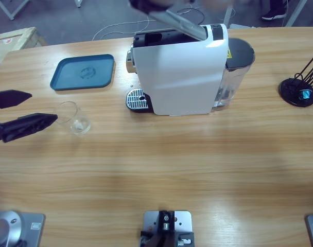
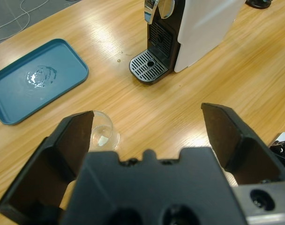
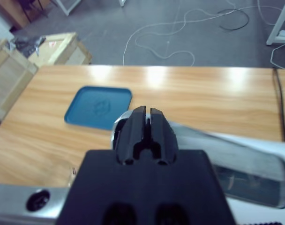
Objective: Pour coffee
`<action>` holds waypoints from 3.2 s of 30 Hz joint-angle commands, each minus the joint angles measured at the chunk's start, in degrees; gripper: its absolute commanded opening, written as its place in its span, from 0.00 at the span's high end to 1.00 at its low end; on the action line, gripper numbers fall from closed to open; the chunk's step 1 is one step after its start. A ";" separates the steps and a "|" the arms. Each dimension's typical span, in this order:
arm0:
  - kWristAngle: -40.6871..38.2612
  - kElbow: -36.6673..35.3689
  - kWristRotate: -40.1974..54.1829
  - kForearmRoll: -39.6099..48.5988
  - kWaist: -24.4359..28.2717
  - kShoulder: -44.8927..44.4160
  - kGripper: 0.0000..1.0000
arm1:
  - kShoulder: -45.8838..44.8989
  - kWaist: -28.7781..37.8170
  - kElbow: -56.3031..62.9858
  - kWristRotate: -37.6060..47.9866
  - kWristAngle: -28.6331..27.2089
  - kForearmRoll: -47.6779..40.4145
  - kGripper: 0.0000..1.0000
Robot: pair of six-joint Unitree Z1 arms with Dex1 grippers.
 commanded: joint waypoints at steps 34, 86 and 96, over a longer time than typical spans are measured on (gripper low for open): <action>1.64 2.65 -1.46 1.56 -0.63 -2.66 0.01 | 6.88 -1.89 10.53 -2.67 4.82 1.98 0.98; 26.85 18.86 -23.81 -40.17 -0.63 40.57 0.51 | -58.79 -0.04 47.67 -7.33 18.30 27.31 0.00; 14.84 22.86 -3.33 -50.11 1.50 32.46 1.00 | -57.84 -0.04 44.54 -7.81 18.10 31.68 0.00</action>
